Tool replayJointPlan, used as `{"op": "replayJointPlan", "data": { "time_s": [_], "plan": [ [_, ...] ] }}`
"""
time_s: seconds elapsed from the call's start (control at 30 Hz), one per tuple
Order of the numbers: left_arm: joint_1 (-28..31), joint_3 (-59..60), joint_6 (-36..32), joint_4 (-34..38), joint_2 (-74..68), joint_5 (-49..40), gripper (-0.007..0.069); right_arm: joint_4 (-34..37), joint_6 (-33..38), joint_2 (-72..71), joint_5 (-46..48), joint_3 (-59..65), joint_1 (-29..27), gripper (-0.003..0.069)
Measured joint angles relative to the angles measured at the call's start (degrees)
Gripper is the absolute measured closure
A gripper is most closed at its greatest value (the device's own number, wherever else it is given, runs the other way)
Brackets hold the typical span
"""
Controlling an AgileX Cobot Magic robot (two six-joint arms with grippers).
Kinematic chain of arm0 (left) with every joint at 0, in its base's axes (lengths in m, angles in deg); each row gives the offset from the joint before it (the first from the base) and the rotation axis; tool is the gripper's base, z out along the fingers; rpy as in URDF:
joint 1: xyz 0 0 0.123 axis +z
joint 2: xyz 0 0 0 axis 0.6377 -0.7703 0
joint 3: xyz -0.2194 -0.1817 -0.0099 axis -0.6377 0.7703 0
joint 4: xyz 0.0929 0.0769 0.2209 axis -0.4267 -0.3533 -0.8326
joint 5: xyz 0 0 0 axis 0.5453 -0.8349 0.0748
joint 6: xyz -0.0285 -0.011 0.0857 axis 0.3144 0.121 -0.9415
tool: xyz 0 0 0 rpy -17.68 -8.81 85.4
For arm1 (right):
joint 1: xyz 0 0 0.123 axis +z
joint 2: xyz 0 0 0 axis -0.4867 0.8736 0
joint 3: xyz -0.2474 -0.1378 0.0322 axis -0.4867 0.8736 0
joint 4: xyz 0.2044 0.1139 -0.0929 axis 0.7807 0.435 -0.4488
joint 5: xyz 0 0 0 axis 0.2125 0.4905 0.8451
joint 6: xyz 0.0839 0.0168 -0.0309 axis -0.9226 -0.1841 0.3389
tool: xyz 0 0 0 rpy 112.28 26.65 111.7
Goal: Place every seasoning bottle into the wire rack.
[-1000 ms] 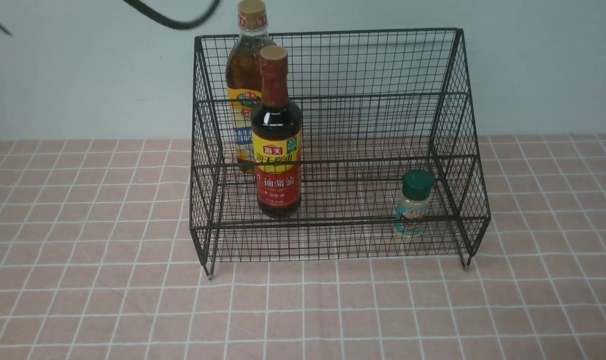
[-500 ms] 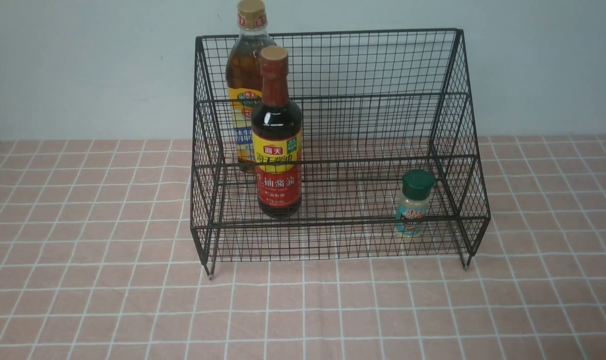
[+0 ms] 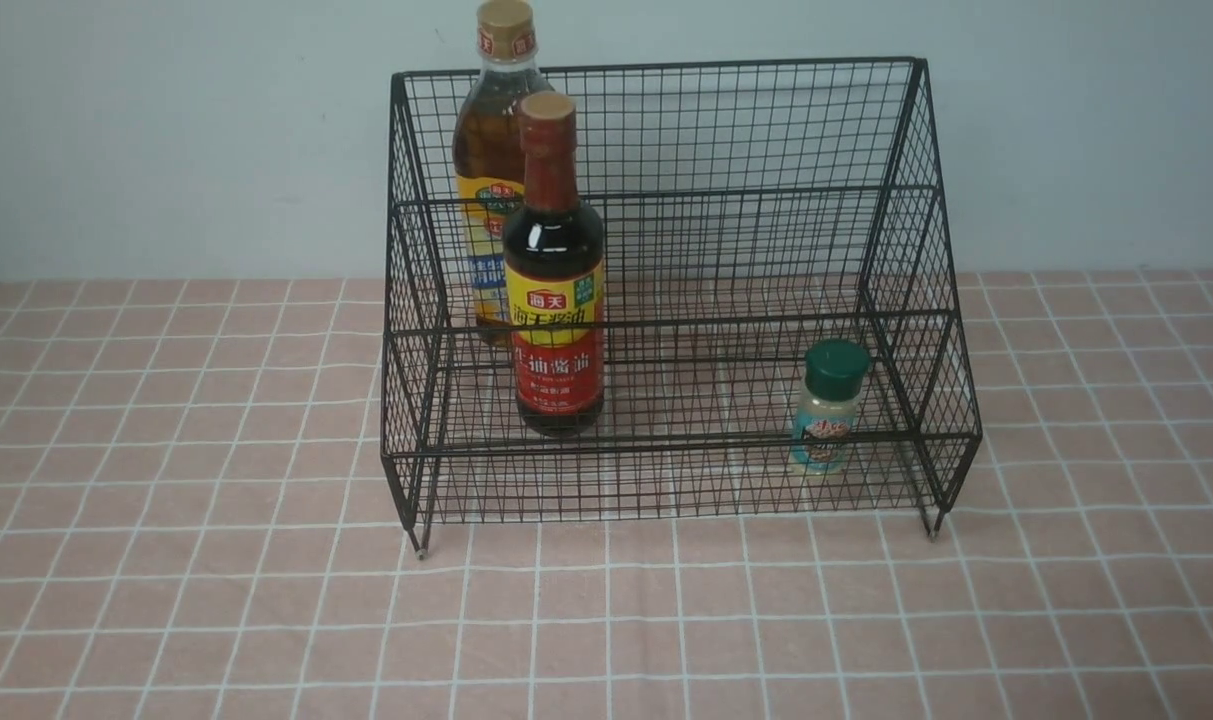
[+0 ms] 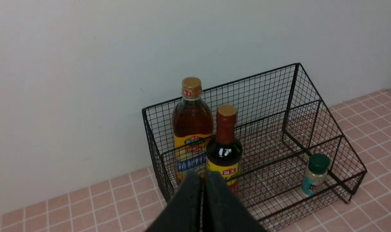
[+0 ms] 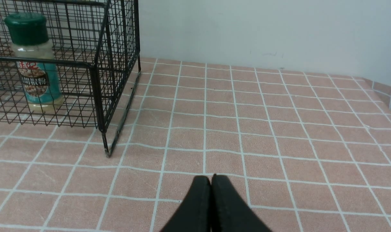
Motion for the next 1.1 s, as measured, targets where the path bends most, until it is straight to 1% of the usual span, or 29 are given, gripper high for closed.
{"op": "replayJointPlan", "data": {
  "time_s": [0.17, 0.3, 0.47, 0.63, 0.73, 0.77, 0.83, 0.87, 0.9, 0.93, 0.97, 1.03, 1.1],
  "plan": [
    [0.0, 3.7, 0.0, 0.7, 5.8, -0.8, 0.0631, 0.0, 0.0, 0.0, 0.0, 0.0, 0.0, 0.0673],
    [0.0, 4.5, 0.0, 0.4, 8.5, -0.8, 0.0631, 0.0, 0.0, 0.0, 0.0, 0.0, 0.0, 0.0673],
    [0.0, 6.3, 1.5, -2.3, 12.6, -0.6, 0.0631, 0.0, 0.0, 0.0, 0.0, 0.0, 0.0, 0.0673],
    [0.1, 12.8, 4.3, -5.9, 16.9, 2.7, 0.0631, 0.0, 0.0, 0.0, 0.0, 0.0, 0.0, 0.0673],
    [2.1, 23.9, 5.5, -7.1, 23.2, 10.2, 0.0631, 0.0, 0.0, 0.0, 0.0, 0.0, 0.0, 0.0673],
    [3.4, 28.6, 5.5, -7.3, 25.8, 14.0, 0.0631, 0.0, 0.0, 0.0, 0.0, 0.0, 0.0, 0.0673],
    [4.9, 33.6, 5.6, -7.2, 28.3, 16.8, 0.0631, 0.0, 0.0, 0.0, 0.0, 0.0, 0.0, 0.0673],
    [7.4, 40.7, 5.6, -6.9, 32.1, 22.0, 0.0631, 0.0, 0.0, 0.0, 0.0, 0.0, 0.0, 0.0673],
    [7.7, 41.6, 5.6, -6.9, 32.5, 22.6, 0.0631, 0.0, 0.0, 0.0, 0.0, 0.0, 0.0, 0.0673],
    [9.0, 46.0, 5.6, -6.3, 34.1, 25.4, 0.0631, 0.0, 0.0, 0.0, 0.0, 0.0, 0.0, 0.0673],
    [11.2, 52.8, 5.6, -5.3, 37.1, 29.3, 0.0631, 0.0, 0.0, 0.0, 0.0, 0.0, 0.0, 0.0673],
    [13.2, 60.5, 5.6, -4.2, 40.4, 33.0, 0.0631, 0.0, 0.0, 0.0, 0.0, 0.0, 0.0, 0.0673],
    [13.8, 66.3, 5.8, -4.2, 42.5, 34.6, 0.0631, 0.0, 0.0, 0.0, 0.0, 0.0, 0.0, 0.0673]
  ]
}}
